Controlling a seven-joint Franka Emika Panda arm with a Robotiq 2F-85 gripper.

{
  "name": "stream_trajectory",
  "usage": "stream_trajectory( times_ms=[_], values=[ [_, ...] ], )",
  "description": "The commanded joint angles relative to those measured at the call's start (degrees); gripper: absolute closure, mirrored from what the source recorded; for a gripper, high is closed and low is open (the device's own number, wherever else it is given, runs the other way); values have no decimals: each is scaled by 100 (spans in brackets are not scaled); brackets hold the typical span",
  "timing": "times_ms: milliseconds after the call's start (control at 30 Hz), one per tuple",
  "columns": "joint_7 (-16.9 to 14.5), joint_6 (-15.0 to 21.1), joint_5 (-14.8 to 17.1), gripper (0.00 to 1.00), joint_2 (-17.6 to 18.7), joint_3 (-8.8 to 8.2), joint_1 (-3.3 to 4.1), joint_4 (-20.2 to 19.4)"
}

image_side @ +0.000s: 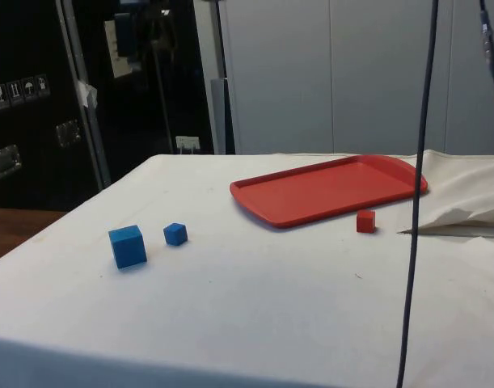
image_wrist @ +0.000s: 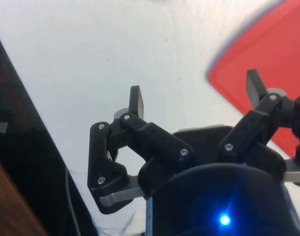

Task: Pick up the largest block and place it onto the tray.

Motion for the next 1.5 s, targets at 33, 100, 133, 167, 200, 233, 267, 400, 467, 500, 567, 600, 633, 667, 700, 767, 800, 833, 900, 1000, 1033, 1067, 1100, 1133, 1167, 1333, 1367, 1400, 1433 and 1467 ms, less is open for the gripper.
stream_trajectory(
  times_ms=[33,100,133,167,200,233,267,400,467,500,567,600,633,667,700,767,800,833,900,1000,1033,1067,1100,1133,1167,1333,1367,1400,1433,1467],
  values=[
    [-46,155,178,0,80,46,0,-52],
    [-57,218,258,0,126,63,0,-74],
    [-63,246,298,0,143,74,0,-86],
    [-40,155,229,0,149,52,6,-46],
    [-74,269,327,0,160,86,0,-97],
    [-80,327,407,0,206,115,6,-120],
    [-86,350,441,0,229,132,0,-126],
    [-92,441,573,0,338,201,-11,-126],
    [-97,487,659,0,418,241,-17,-97],
    [-97,504,699,0,458,258,-17,-74],
    [-103,516,739,0,498,269,-23,-57],
    [-97,544,808,0,596,298,-23,11],
    [-97,550,837,0,647,304,-23,57],
    [-92,544,865,0,693,309,-23,103],
    [-92,550,900,0,751,315,-23,149],
    [-92,573,1003,0,900,332,-17,286],
    [-80,579,1037,0,963,338,-11,338],
    [-74,567,963,0,911,298,6,292],
    [-63,590,1089,0,1066,355,-6,430],
    [-29,613,1146,0,1215,384,6,539],
    [-17,613,1152,0,1255,395,11,567],
    [6,630,1175,0,1335,430,6,613],
    [-6,579,1123,0,1306,401,6,607],
    [11,636,1186,0,1364,441,6,630],
    [17,642,1197,0,1392,453,6,647],
    [0,745,1318,0,1513,533,-6,653],
    [0,756,1335,0,1530,539,-6,659],
    [11,710,1278,0,1513,510,11,647],
    [-6,768,1346,0,1547,544,-6,659],
    [-6,791,1364,0,1576,556,-6,670]
  ],
)
